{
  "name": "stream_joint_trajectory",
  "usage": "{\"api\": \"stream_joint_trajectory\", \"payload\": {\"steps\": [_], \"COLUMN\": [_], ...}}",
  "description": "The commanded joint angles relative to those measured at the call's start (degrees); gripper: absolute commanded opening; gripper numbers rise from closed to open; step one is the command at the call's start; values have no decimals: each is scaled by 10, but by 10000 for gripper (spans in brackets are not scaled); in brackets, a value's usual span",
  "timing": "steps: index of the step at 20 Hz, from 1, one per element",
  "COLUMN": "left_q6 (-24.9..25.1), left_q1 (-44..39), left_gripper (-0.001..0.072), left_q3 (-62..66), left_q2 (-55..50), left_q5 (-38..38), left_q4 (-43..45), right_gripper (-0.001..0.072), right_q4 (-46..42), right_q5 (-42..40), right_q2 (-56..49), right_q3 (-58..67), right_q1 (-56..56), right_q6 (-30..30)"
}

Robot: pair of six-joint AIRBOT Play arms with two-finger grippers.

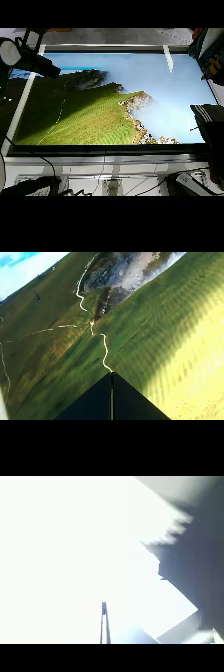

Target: Fold the clothes and pants, and hang the long-sleeved shirts on hangers.

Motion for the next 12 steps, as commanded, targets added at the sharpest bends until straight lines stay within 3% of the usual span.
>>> {"api": "stream_joint_trajectory", "payload": {"steps": [1, 4, 7, 10, 12], "left_q6": [0, 0, 0, 0, 0], "left_q1": [0, 0, 0, 0, 0], "left_gripper": [14, 14, 14, 14, 14], "left_q3": [0, 0, 0, 0, 0], "left_q2": [0, 0, 0, 0, 0], "left_q5": [0, 0, 0, 0, 0], "left_q4": [0, 0, 0, 0, 0], "right_gripper": [20, 20, 20, 20, 20], "right_q4": [-54, -104, -130, -226, -240], "right_q5": [-1, -26, -64, -82, -73], "right_q2": [0, 0, 0, 0, 0], "right_q3": [0, 0, 0, 0, 0], "right_q1": [285, 508, 661, 730, 731], "right_q6": [-34, -33, -34, 17, 38]}}
